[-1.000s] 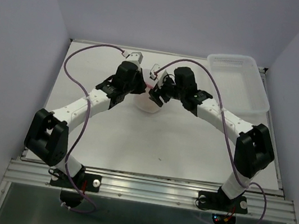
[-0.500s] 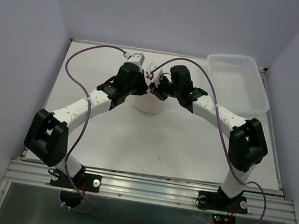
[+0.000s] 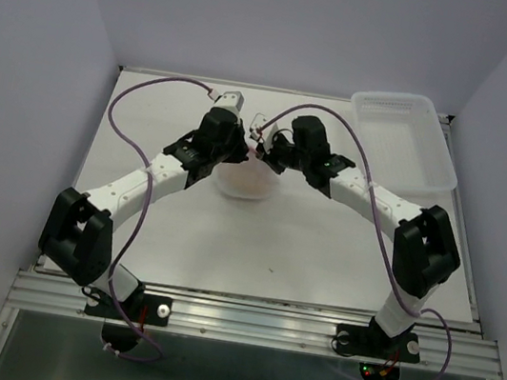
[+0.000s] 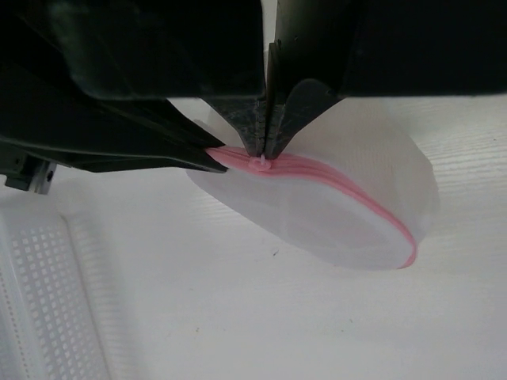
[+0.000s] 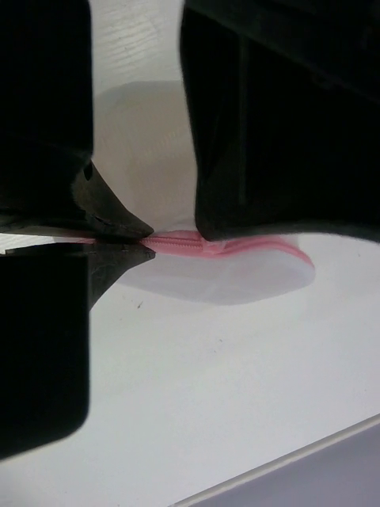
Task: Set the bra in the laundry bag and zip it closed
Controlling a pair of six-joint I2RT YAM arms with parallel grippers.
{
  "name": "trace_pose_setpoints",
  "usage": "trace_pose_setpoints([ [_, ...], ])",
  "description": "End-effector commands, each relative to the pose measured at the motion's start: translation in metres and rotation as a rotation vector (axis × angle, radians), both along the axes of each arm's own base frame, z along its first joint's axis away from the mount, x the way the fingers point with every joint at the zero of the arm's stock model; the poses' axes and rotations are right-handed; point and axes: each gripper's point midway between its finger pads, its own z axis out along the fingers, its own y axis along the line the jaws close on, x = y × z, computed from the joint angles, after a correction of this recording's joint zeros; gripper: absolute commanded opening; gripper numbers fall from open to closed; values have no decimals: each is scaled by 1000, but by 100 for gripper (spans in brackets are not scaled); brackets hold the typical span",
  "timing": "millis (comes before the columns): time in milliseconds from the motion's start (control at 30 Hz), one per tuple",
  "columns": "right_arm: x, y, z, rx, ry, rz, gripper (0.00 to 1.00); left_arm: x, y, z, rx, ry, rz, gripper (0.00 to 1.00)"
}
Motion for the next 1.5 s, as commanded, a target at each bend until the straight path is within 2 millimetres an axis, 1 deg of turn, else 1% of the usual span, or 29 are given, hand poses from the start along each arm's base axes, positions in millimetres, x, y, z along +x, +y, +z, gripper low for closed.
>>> trace_pose_setpoints([
  [0, -16, -7, 34, 32, -93, 30, 1, 19, 27, 6, 37, -11, 128, 0],
  [67, -21, -14, 36, 27, -100, 17, 1, 22, 35, 1, 37, 2, 152, 0],
  [267, -24, -29, 33, -3, -117, -25, 1, 35, 67, -16, 59, 33, 228, 0],
  [300, -25, -31, 27, -14, -112, -29, 1, 37, 70, -21, 68, 43, 237, 0],
  [333, -26, -32, 26, -17, -111, -29, 1, 39, 75, -21, 72, 41, 252, 0],
  [367, -27, -34, 25, -22, -109, -33, 1, 43, 82, -27, 82, 52, 274, 0],
  [433, -28, -42, 22, -26, -103, -47, 1, 49, 90, -34, 97, 64, 300, 0],
  [467, -27, -46, 22, -26, -103, -58, 1, 53, 98, -36, 98, 68, 320, 0],
  [500, -29, -48, 25, -21, -102, -62, 1, 55, 101, -38, 98, 69, 322, 0],
  [533, -27, -55, 20, -27, -94, -80, 1, 56, 104, -42, 103, 74, 328, 0],
  [600, -27, -60, 20, -22, -85, -95, 1, 60, 108, -43, 103, 74, 334, 0],
  [667, -27, -64, 16, -22, -74, -104, 1, 59, 107, -40, 102, 68, 320, 0],
  [700, -26, -65, 16, -20, -76, -113, 7, 58, 103, -38, 88, 63, 302, 0],
  [767, -22, -62, 14, -11, -62, -121, 40, 52, 91, -28, 49, 37, 243, 0],
  [800, -21, -60, 14, -3, -48, -123, 53, 50, 85, -23, 32, 19, 221, 0],
  [833, -22, -55, 13, 9, -36, -106, 58, 47, 83, -22, 27, 16, 213, 0],
  [867, -21, -51, 10, 13, -22, -92, 63, 46, 80, -15, 16, 1, 207, 0],
  [933, -22, -39, 20, 60, 4, -62, 71, 41, 73, -11, 6, -5, 193, 0],
  [1000, -22, -32, 23, 83, 25, -42, 72, 37, 67, -9, -15, 4, 189, 0],
  [1067, -23, -25, 34, 112, 25, -13, 72, 31, 55, -6, -33, 10, 176, 0],
  [1133, -26, -20, 45, 135, 18, 18, 72, 28, 53, -2, -34, 22, 205, 0],
  [1167, -26, -18, 51, 145, 10, 29, 72, 22, 46, -2, -28, 30, 195, 0],
  [1233, -30, -13, 59, 157, 1, 50, 72, 21, 42, 5, -32, 24, 210, 0],
  [1267, -31, -8, 65, 165, -12, 61, 72, 22, 38, 13, -36, 12, 206, 0],
  [1300, -30, -7, 68, 167, -18, 63, 72, 19, 36, 11, -24, 27, 211, 0],
  [1333, -33, -2, 69, 165, -29, 77, 72, 23, 39, 20, -31, 15, 246, 0],
  [1367, -33, 2, 71, 162, -37, 79, 72, 22, 40, 16, -15, 33, 254, 0],
  [1433, -27, 3, 65, 148, -39, 69, 72, 23, 38, 20, -21, 30, 261, 0],
  [1467, -25, 5, 66, 150, -44, 70, 72, 22, 35, 23, -34, 26, 248, 0],
])
